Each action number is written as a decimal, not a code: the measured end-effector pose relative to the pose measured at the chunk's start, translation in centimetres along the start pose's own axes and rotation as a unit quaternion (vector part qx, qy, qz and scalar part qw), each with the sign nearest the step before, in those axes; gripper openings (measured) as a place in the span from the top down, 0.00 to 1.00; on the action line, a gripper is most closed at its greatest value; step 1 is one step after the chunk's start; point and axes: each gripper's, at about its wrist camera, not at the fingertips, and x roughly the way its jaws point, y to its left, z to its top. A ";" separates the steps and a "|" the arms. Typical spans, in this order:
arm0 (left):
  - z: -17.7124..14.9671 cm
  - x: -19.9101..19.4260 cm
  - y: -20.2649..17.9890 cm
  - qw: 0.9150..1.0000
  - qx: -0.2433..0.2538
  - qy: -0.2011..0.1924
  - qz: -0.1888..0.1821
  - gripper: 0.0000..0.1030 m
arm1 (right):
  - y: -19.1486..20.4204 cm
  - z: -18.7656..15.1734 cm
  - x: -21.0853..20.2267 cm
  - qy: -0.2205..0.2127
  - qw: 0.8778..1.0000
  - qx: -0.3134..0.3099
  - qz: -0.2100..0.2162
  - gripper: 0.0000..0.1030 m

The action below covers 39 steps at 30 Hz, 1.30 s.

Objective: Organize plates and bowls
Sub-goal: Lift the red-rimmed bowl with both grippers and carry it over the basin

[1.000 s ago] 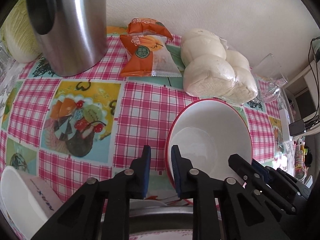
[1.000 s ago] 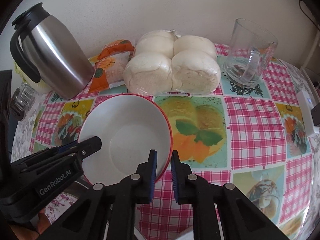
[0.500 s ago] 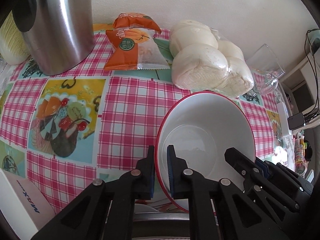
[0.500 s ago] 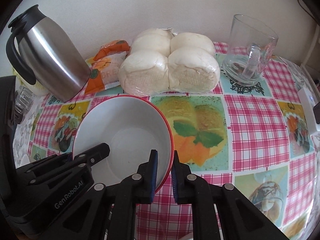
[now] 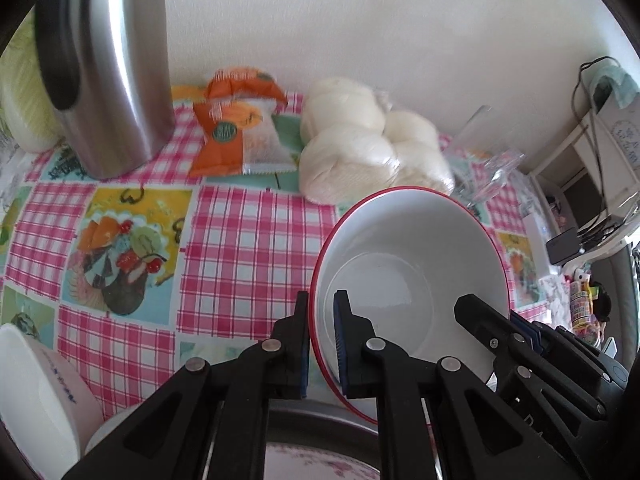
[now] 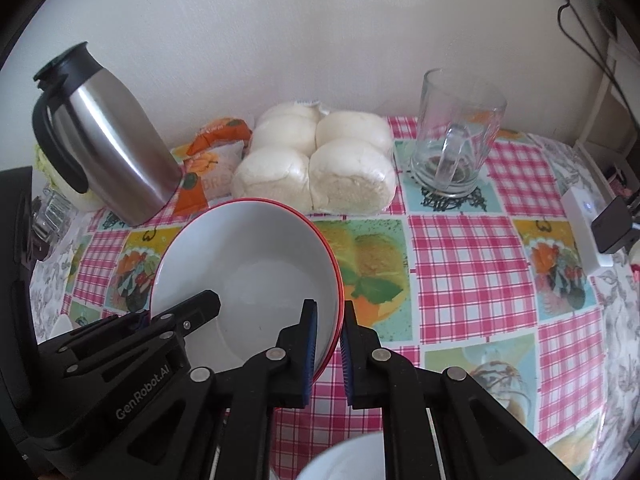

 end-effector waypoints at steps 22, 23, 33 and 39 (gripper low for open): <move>-5.4 -12.2 -0.2 0.993 -0.023 -0.116 0.007 0.89 | 3.3 -4.1 -11.5 -0.096 0.995 -0.030 0.002 0.88; -5.7 -12.5 -0.2 0.993 -0.023 -0.117 0.009 0.89 | 3.4 -4.4 -11.8 -0.096 0.995 -0.030 0.002 0.88; -8.8 -15.3 0.4 0.992 -0.045 -0.113 0.012 0.89 | 4.6 -7.4 -14.2 -0.089 0.996 -0.023 0.014 0.88; -10.8 -15.9 1.6 0.992 -0.070 -0.104 0.009 0.89 | 5.5 -9.3 -14.8 -0.080 0.996 -0.021 0.024 0.88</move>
